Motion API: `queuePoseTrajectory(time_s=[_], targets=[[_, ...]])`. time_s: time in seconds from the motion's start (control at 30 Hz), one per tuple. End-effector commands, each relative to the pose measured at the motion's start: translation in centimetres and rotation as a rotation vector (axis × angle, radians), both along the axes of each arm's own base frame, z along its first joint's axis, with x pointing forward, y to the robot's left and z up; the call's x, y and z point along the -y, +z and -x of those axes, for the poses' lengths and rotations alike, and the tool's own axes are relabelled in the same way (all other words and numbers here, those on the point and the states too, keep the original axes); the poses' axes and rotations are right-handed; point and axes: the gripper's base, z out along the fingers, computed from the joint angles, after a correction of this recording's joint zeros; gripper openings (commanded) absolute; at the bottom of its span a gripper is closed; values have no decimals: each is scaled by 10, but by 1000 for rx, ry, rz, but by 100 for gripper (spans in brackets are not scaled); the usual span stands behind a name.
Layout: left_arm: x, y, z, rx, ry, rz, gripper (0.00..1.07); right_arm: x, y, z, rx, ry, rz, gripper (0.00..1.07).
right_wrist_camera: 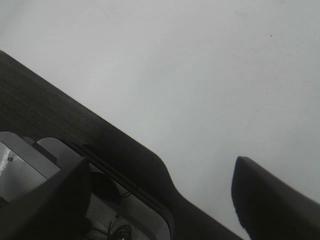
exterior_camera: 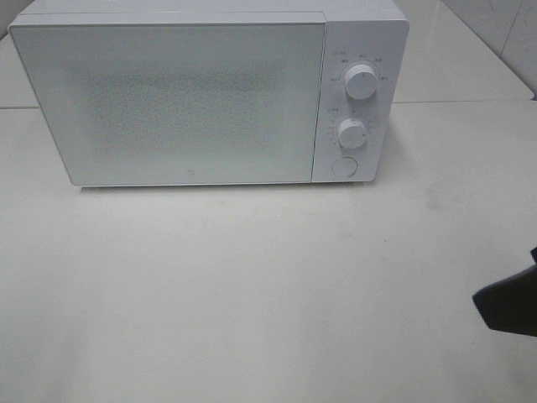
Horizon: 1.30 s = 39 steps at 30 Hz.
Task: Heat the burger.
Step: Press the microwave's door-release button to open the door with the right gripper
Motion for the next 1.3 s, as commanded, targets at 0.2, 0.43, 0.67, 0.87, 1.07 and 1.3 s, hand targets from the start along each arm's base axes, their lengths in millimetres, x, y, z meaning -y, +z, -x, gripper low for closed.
queuePoseTrajectory(time_s=[0.2,0.43,0.67,0.87,1.07,1.3], targets=[[0,1,2,31,5,10,101,20,11,22,66,-62,24,75],[0,1,2,31,5,10,101,41,17,49,178,-107,1,75],[0,1,2,31,5,10,101,48,11,63,213,-137,-34,75],[0,1,2,31,5,10,101,59,10,77,276,-264,-41,75],[0,1,2,31,5,10,101,66,11,95,400,-350,-54,75],[0,1,2,31,5,10,101,69,10,114,510,-425,-78,75]])
